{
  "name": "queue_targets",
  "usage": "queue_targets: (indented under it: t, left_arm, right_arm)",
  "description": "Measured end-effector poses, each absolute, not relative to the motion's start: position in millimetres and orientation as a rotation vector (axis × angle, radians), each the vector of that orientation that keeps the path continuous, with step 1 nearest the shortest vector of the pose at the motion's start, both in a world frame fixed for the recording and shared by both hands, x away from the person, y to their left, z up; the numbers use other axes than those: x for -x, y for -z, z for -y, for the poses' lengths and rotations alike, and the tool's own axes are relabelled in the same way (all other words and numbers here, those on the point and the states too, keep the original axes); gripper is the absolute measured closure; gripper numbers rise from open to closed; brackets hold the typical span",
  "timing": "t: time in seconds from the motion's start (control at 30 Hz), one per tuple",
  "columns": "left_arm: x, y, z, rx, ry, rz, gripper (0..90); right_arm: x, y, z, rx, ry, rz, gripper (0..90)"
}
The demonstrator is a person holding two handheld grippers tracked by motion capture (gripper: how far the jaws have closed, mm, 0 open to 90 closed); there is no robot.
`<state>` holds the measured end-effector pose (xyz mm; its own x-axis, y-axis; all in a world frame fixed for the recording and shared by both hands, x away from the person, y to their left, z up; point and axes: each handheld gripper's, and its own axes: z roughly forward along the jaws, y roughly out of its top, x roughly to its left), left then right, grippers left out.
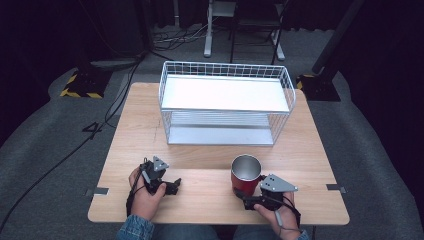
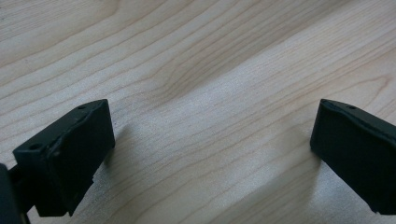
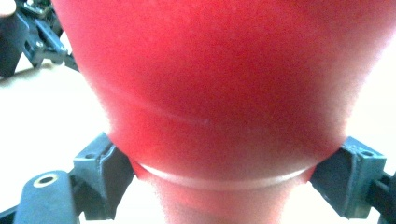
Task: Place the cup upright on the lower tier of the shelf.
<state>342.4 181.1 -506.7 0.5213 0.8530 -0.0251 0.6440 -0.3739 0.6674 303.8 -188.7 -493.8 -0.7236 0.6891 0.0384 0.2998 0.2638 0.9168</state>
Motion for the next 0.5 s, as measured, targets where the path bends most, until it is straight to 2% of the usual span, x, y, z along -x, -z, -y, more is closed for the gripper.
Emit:
queue_targets:
  t: [0.5]
  left_arm:
    - [-342.4, 506.7, -181.2, -2.138, -0.433, -1.212, 0.1]
  right_arm:
    - [-328.0, 488.5, 171.1, -0.838, -1.512, -2.069, 16.6]
